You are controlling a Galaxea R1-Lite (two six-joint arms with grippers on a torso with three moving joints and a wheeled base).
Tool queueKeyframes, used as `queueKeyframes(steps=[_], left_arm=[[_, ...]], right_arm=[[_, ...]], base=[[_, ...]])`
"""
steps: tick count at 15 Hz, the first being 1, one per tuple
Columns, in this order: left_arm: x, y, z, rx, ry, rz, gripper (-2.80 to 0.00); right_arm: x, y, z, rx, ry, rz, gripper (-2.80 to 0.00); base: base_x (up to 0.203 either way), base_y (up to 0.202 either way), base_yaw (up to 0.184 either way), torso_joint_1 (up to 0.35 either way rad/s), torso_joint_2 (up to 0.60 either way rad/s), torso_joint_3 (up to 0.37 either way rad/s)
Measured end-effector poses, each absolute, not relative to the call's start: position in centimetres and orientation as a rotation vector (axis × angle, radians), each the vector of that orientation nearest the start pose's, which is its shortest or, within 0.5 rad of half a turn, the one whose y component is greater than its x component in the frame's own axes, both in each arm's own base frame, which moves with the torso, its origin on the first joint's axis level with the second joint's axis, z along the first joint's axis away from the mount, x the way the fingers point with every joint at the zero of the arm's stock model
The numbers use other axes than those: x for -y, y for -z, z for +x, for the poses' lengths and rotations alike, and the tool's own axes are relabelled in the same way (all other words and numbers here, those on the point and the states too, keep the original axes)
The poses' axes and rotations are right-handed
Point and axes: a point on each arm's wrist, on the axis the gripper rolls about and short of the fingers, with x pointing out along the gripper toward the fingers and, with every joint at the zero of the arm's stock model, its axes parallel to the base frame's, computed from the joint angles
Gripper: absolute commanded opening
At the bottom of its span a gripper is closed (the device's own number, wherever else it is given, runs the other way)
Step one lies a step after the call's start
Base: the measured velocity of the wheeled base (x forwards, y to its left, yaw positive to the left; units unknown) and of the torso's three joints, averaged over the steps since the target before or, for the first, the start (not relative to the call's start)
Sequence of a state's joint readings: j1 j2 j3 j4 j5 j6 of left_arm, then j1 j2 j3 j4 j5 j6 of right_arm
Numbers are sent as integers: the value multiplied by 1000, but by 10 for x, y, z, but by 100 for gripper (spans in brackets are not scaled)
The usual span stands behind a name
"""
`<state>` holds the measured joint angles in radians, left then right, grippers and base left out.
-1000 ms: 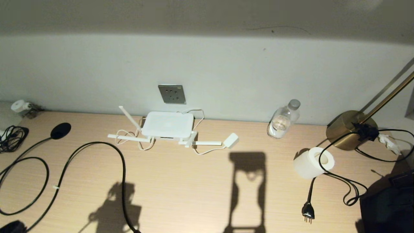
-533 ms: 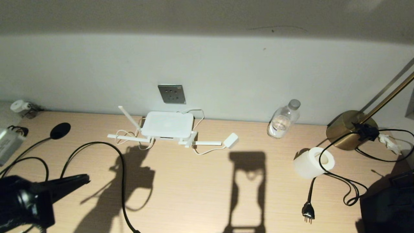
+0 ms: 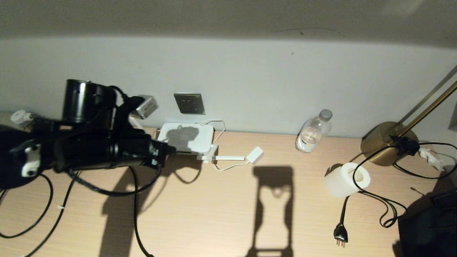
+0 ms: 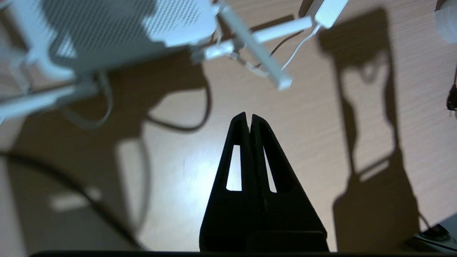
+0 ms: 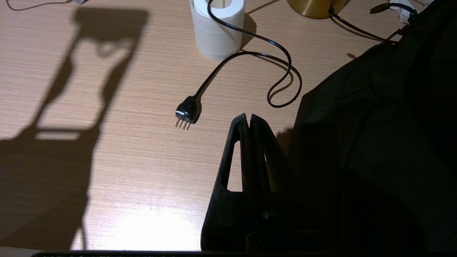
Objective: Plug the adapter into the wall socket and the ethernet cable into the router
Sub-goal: Pick up plug
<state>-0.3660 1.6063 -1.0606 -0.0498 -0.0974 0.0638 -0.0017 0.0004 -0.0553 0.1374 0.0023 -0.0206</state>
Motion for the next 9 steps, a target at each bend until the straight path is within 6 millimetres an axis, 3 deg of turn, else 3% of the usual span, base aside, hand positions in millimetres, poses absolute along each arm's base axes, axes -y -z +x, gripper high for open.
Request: queueKeyframes(steps=[4, 9], left_arm=[[178, -231, 305, -453, 533, 245, -280], [249, -216, 305, -461, 634, 464, -280]], right_arm=[[0, -77, -28, -82, -1, -20, -280], [0, -77, -28, -82, -1, -20, -280]], base=[[0, 0, 0, 0, 0, 0], [0, 0, 0, 0, 0, 0]])
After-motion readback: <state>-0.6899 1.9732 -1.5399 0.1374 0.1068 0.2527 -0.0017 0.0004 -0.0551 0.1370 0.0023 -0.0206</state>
